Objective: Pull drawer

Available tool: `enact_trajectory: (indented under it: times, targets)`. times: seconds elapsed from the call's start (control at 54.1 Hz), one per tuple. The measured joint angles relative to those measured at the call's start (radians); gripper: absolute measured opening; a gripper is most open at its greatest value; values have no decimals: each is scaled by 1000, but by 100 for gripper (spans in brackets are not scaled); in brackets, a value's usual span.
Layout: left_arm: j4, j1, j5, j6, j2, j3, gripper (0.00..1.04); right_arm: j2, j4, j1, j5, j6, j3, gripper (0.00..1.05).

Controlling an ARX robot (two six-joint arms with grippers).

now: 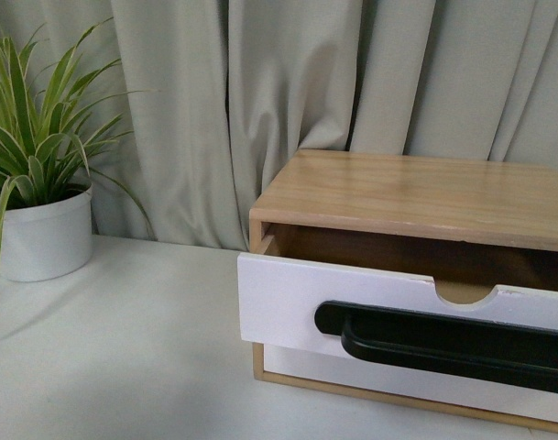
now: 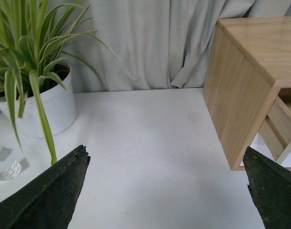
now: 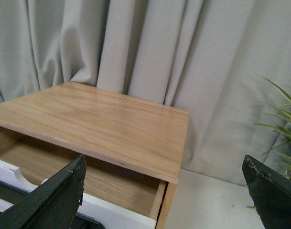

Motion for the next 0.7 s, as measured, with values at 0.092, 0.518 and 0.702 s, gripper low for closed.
enact_trajectory:
  times: [0.092, 0.518, 0.702]
  targets:
    - [-1, 23, -29, -77, -60, -53, 98, -16, -6, 8, 39, 27, -29, 96]
    - [176, 5, -175, -127, -143, -194, 62, -98, -167, 137, 244, 119, -57, 58]
    - [138, 4, -175, -121, -255, -267, 24, -168, -183, 147, 251, 125, -109, 21]
